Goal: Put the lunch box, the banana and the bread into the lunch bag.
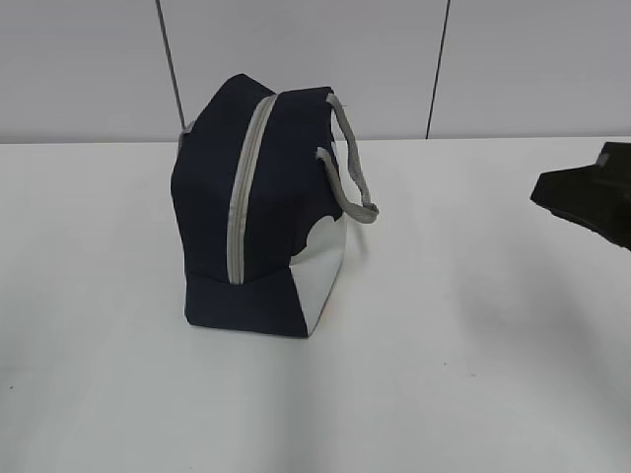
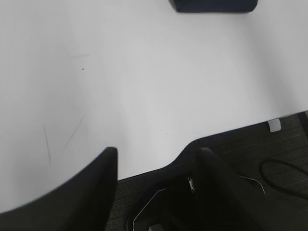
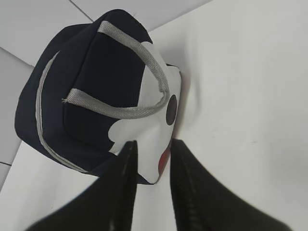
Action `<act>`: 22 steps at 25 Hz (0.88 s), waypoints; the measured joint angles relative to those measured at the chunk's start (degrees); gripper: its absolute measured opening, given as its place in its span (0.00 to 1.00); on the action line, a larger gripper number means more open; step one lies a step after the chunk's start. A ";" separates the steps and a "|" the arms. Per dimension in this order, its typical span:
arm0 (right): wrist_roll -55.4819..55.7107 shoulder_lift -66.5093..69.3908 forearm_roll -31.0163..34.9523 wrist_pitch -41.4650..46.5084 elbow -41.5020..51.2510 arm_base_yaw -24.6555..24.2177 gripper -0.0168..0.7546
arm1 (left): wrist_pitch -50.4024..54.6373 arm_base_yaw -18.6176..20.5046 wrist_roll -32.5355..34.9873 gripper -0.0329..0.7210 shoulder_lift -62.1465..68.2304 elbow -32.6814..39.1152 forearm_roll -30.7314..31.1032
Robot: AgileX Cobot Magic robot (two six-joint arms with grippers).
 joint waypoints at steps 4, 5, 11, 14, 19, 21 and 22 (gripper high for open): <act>0.00 -2.78 -0.10 3.88 1.68 0.00 0.25 | -0.04 -0.04 0.00 0.54 -0.05 0.00 0.00; 0.00 -3.45 -0.10 5.37 1.82 0.00 0.25 | -0.04 -0.04 0.00 0.54 -0.05 0.00 0.04; 0.12 -5.36 -0.57 8.18 1.94 0.00 0.25 | -0.07 -0.04 0.00 0.54 -0.05 0.00 0.04; 0.12 -6.13 -1.21 8.18 2.87 0.00 0.25 | -0.07 -0.04 0.00 0.54 -0.05 0.00 0.04; 1.45 -7.20 -1.36 11.96 5.39 0.00 0.25 | -0.07 -0.04 0.00 0.54 -0.05 0.00 0.04; 1.66 -7.20 -1.36 14.41 6.30 0.00 0.25 | -0.07 -0.04 0.00 0.54 -0.05 0.05 0.04; 1.71 -7.20 -1.25 15.03 6.63 0.00 0.25 | -0.07 -0.04 0.00 0.54 -0.05 0.05 0.04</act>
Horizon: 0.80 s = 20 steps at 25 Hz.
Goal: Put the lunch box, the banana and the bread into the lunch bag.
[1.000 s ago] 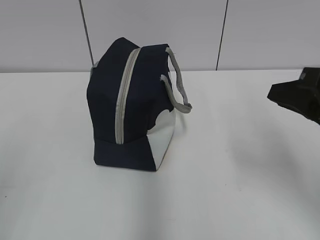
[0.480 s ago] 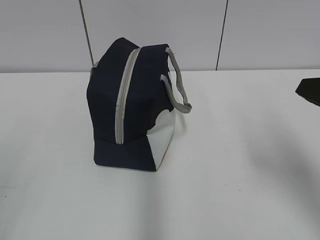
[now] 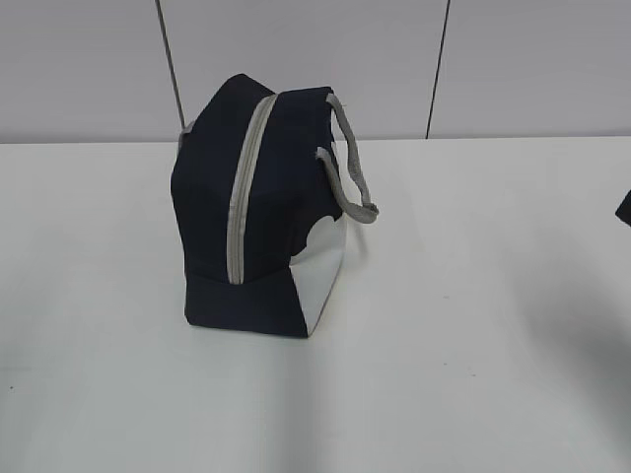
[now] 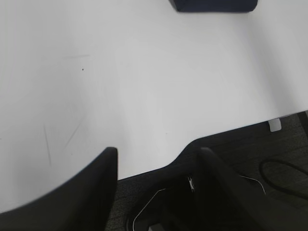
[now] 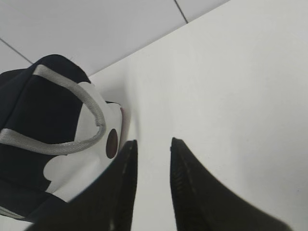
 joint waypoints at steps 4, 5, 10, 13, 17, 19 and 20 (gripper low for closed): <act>-5.64 0.00 4.93 -1.02 0.62 0.66 0.25 | 0.00 0.00 0.00 0.54 0.00 0.00 0.00; -8.37 0.00 7.63 -1.05 0.62 1.40 0.25 | 0.00 0.00 0.00 0.54 0.00 0.00 0.00; -34.10 0.00 31.31 -0.83 0.62 3.17 0.25 | 0.00 0.00 0.00 0.54 0.00 0.05 0.00; -53.54 0.00 51.45 1.26 0.62 3.17 0.25 | 0.00 0.00 0.00 0.54 0.00 0.05 0.00; -84.00 0.00 78.26 5.44 0.62 3.17 0.25 | 0.00 0.00 0.00 0.53 0.00 0.05 0.00; -95.83 0.00 88.85 8.07 0.36 3.17 0.25 | 0.00 0.00 0.00 0.53 0.00 0.05 0.00; -100.80 0.00 92.61 9.85 -0.17 3.17 0.25 | 0.00 0.00 0.00 0.53 0.00 0.05 0.00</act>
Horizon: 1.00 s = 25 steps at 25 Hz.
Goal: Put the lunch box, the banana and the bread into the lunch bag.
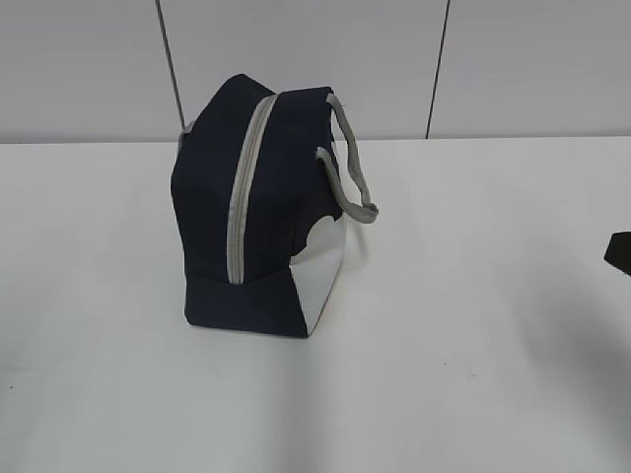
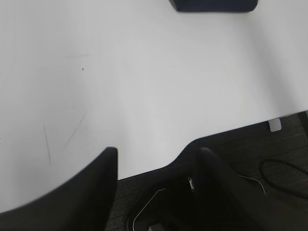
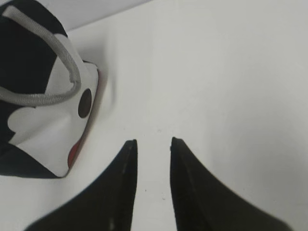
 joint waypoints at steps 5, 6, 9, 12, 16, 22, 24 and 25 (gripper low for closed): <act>-11.54 -0.76 6.84 5.08 -1.96 0.14 0.25 | 0.00 0.00 0.00 0.53 0.00 0.00 0.00; -11.95 -1.20 6.97 5.47 -2.06 0.18 0.25 | 0.00 0.00 0.00 0.53 0.00 0.00 0.00; -13.00 -2.21 6.97 7.01 -2.06 0.18 0.25 | 0.00 0.00 0.00 0.53 0.00 0.00 0.00; -15.50 -3.35 6.97 9.12 -2.06 0.18 0.25 | 0.00 0.00 0.00 0.53 0.00 0.00 0.00; -21.70 -5.49 6.97 14.65 -3.84 0.18 0.38 | 0.00 0.00 0.00 0.53 0.00 0.00 0.00; -27.62 -10.85 6.97 20.69 -5.41 0.18 0.68 | 0.00 0.00 0.00 0.53 0.00 0.00 0.00; -28.97 -13.73 6.97 22.79 -5.67 0.18 0.71 | 0.00 0.00 0.00 0.53 0.00 0.00 0.00; -29.46 -15.40 6.97 24.19 -5.69 0.18 0.72 | 0.00 0.00 0.00 0.53 0.00 0.00 0.00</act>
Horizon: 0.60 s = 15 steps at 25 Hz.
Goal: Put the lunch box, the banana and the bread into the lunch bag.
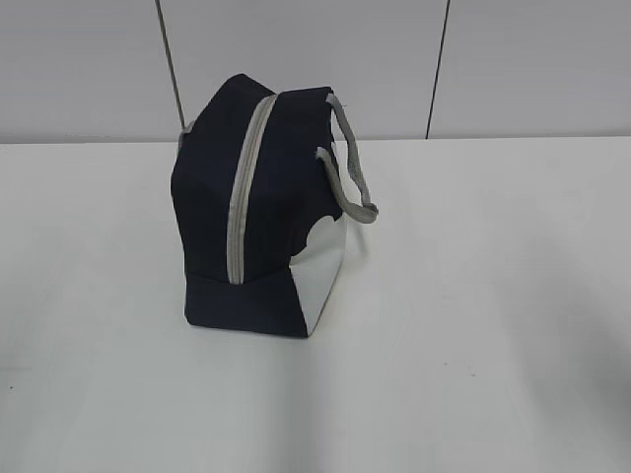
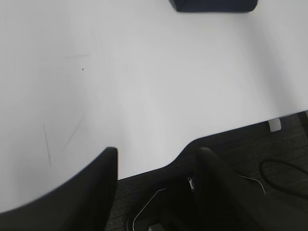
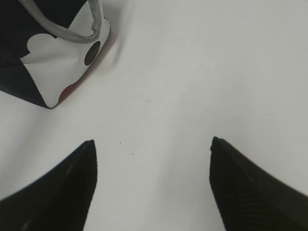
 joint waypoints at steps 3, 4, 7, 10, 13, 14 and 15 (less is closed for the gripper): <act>-0.52 -4.71 0.00 5.34 -0.04 0.00 0.73 | 0.00 0.00 0.00 0.53 0.00 0.00 0.00; -0.64 -6.29 0.17 7.65 -0.04 0.00 0.73 | -0.04 0.00 0.00 0.53 0.00 0.00 0.00; -0.64 -10.32 1.39 14.10 -0.04 0.00 0.73 | -0.04 0.00 0.00 0.53 0.00 0.00 0.00; -0.64 -14.07 1.93 20.25 -0.13 0.00 0.73 | -0.04 0.00 0.00 0.53 0.00 0.00 0.00; -0.74 -17.50 1.93 23.64 -0.61 -0.26 0.73 | -0.04 0.00 0.00 0.53 0.00 0.00 0.00; -0.74 -18.52 1.82 25.11 -0.83 -0.55 0.73 | -0.04 0.00 -0.05 0.53 0.00 0.00 0.00; -0.85 -19.58 1.71 27.28 -0.96 -1.07 0.73 | -0.04 0.00 -0.05 0.53 0.00 0.00 0.00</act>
